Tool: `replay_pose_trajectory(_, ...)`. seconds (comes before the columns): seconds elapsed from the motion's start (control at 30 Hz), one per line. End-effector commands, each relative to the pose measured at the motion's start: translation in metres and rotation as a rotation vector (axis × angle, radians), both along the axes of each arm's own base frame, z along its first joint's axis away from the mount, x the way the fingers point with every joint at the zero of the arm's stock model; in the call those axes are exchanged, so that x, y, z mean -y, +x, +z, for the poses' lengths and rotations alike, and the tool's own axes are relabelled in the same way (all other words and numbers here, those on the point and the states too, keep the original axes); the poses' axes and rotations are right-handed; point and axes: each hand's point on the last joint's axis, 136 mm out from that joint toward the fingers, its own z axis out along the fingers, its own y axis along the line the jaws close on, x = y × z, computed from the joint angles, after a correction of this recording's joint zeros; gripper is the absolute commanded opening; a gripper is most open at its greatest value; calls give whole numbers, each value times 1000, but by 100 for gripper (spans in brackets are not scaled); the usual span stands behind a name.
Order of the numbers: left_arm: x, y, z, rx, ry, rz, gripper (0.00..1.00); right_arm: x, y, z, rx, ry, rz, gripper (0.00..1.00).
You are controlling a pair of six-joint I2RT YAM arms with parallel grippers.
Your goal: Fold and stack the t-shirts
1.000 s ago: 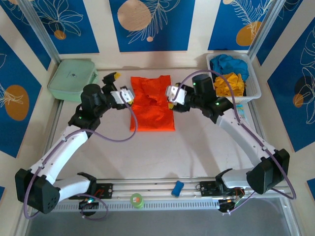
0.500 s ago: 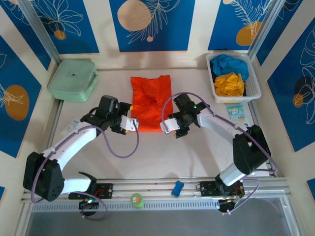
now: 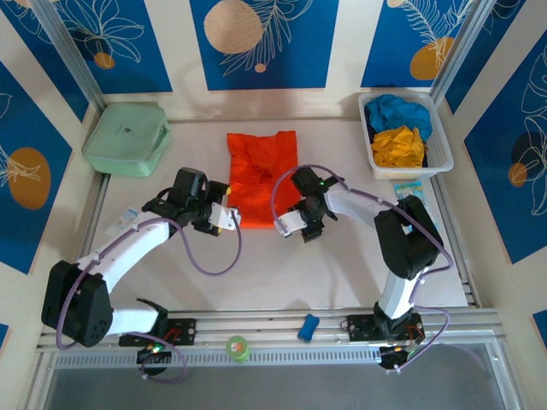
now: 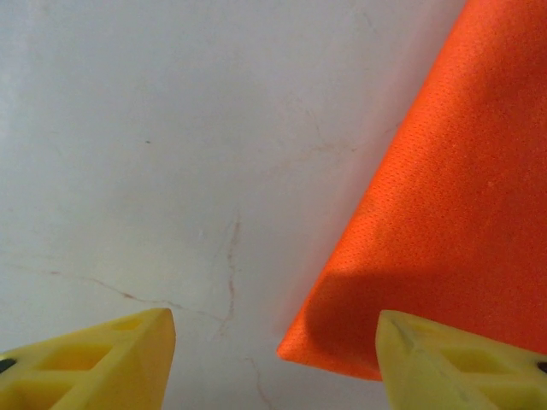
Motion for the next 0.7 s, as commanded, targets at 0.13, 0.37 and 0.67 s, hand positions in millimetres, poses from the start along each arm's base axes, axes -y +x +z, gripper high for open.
replay_pose_trajectory(0.13, 12, -26, -2, -75, 29, -80, 75, -2, 1, -17, -69, -68, 4, 53)
replay_pose_trajectory(0.37, 13, -39, -21, -140, 105, -124, 69, -1, 5, -30, -106, -108, -14, 39)
replay_pose_trajectory(0.67, 19, -35, -43, -274, 170, -146, 69, -4, 3, -37, -157, -113, -52, 23)
